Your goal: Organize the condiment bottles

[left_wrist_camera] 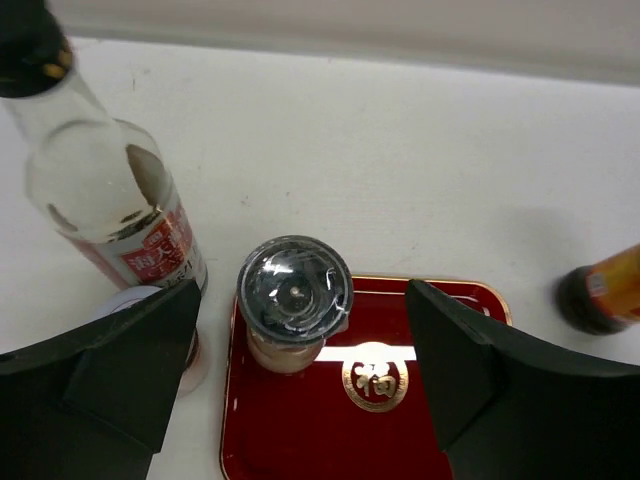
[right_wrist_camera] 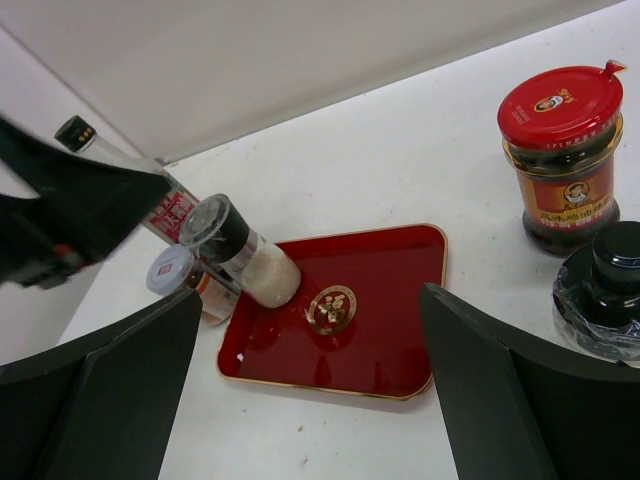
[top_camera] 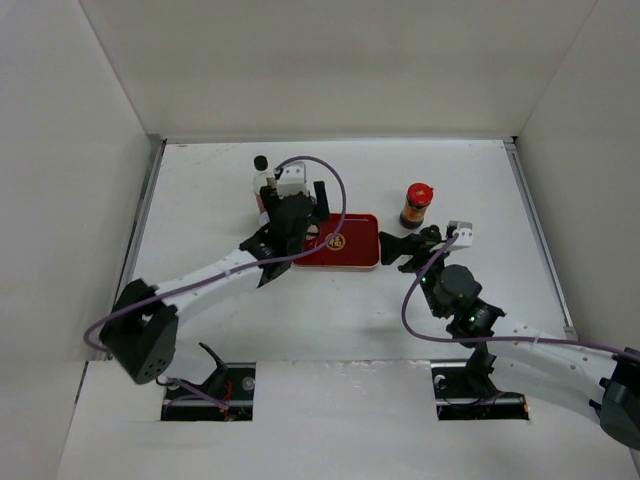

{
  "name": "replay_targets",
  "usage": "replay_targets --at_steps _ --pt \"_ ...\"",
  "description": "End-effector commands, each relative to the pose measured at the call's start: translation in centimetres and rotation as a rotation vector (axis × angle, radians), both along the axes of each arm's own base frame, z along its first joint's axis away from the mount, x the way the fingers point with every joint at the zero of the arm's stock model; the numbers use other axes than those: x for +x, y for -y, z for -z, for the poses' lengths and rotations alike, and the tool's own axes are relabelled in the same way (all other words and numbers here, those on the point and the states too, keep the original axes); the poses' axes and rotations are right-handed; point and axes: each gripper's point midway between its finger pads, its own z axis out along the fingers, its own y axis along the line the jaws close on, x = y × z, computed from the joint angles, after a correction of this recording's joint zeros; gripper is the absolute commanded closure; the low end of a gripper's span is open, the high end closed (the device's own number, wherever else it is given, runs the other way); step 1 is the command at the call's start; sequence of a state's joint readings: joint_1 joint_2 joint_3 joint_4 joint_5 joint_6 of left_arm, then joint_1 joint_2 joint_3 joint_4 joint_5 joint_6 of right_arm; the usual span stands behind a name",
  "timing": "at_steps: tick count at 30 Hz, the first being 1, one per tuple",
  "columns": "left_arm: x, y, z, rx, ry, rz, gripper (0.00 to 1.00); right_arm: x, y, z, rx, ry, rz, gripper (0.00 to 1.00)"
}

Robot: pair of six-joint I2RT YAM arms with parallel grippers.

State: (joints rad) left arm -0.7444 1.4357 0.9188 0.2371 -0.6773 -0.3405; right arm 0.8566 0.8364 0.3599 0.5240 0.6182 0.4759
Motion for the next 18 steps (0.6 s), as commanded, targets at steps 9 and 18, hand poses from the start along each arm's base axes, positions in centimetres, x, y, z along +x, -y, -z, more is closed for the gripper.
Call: replay_targets --at_steps 9,18 --pt "-3.6 -7.7 2.1 -0.076 -0.016 -0.102 0.26 0.3 -0.1 -0.3 0.017 0.007 0.0 0.03" --pt "-0.6 -8.5 5.3 -0.061 -0.055 -0.064 0.2 0.4 -0.3 -0.2 0.007 0.004 -0.006 0.03"
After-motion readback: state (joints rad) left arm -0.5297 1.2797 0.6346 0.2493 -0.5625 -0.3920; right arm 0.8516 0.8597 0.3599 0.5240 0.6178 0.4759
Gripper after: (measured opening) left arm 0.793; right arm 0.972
